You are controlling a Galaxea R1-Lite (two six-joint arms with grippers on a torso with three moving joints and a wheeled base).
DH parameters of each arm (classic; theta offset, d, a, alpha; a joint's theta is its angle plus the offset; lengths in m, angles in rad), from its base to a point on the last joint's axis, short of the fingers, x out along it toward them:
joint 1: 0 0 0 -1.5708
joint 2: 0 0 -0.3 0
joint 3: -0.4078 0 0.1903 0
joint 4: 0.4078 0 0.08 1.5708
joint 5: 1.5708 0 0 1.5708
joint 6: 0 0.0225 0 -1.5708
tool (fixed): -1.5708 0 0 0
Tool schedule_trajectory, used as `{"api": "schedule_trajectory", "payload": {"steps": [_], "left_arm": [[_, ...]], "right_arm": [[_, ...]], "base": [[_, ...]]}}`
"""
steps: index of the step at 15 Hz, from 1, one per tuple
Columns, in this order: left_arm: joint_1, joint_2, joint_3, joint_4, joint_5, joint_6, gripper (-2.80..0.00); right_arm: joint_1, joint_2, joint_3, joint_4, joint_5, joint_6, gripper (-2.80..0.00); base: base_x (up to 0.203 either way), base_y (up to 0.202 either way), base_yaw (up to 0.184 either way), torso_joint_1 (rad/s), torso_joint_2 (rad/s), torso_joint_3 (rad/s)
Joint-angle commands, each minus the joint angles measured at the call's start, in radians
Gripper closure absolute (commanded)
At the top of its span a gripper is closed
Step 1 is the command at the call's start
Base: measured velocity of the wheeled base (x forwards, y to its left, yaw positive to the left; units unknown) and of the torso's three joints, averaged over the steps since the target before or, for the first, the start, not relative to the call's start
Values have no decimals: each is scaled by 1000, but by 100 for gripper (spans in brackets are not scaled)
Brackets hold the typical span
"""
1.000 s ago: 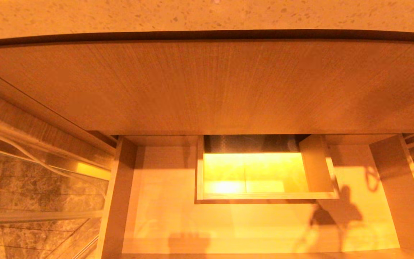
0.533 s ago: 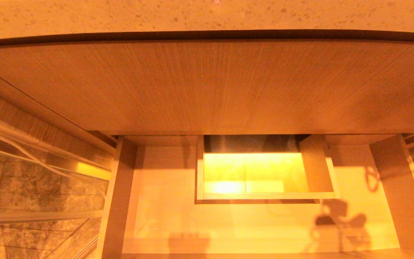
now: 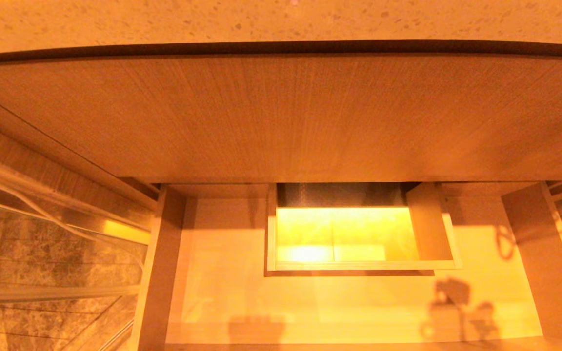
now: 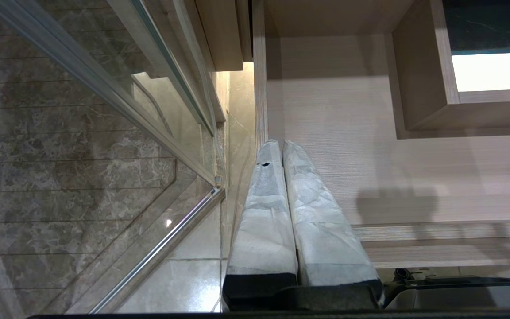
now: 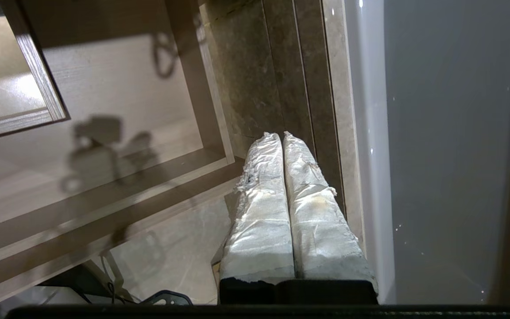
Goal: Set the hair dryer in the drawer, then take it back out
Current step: Close the drawer
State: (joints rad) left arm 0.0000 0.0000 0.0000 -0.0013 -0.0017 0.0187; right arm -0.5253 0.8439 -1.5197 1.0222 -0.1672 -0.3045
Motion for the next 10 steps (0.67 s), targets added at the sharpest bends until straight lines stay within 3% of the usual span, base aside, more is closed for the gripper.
{"api": "schedule_trajectory", "payload": {"steps": [1,10], "left_arm": [[0,0,2,0,0,0,0],[0,0,2,0,0,0,0]], "right_arm": [[9,-24,30,1,0,-2,0],[15,-32,50,-22,-2,-5,0]], "base": [[0,0,0,-1,56,59],[0,0,0,-40,347,300]]}}
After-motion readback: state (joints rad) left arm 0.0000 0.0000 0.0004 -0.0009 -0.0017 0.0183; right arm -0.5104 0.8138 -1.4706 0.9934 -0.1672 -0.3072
